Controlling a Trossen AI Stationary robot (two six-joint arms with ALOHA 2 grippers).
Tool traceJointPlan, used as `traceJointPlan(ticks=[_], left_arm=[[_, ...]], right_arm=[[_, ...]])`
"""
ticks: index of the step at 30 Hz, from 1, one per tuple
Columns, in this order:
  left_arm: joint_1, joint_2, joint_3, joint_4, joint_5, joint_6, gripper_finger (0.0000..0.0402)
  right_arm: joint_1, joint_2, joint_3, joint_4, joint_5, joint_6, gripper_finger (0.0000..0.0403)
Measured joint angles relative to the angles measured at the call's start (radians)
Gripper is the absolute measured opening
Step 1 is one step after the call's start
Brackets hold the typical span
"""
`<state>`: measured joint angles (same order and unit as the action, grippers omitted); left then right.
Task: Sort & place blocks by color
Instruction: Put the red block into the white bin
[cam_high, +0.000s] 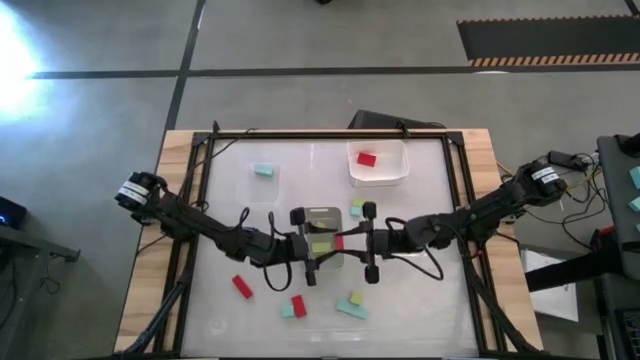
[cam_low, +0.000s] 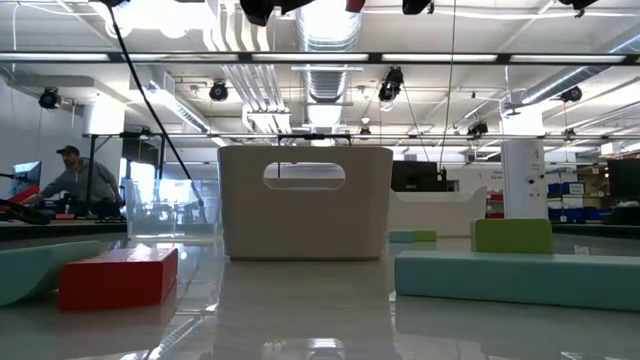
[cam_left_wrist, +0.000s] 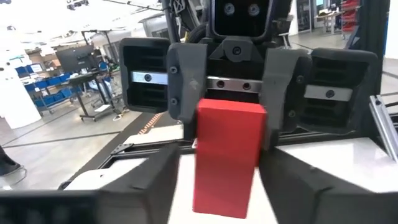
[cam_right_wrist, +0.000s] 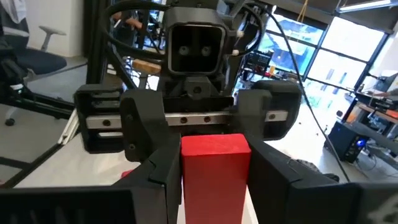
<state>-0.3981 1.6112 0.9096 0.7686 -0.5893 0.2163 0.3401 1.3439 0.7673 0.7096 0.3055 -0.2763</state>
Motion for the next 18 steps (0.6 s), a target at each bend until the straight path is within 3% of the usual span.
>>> traceJointPlan(ticks=[3, 6, 13, 18], left_arm=[[-0.001, -0.007, 0.000, -0.030, -0.007, 0.018, 0.0263], [-0.002, -0.035, 0.000, -0.125, -0.056, 0.048, 0.0294], [0.002, -0.140, -0.001, -0.367, -0.168, 0.088, 0.0304], [0.008, -0.223, -0.031, -0.386, -0.266, 0.220, 0.0305]], right_arm=[[0.000, -0.001, 0.000, -0.021, 0.000, 0.007, 0.0124], [-0.001, -0.023, 0.000, -0.099, 0.021, 0.016, 0.0124], [-0.005, -0.144, 0.000, -0.406, 0.204, 0.110, 0.0124], [-0.041, -0.211, 0.066, -0.704, 0.377, 0.211, 0.0124]])
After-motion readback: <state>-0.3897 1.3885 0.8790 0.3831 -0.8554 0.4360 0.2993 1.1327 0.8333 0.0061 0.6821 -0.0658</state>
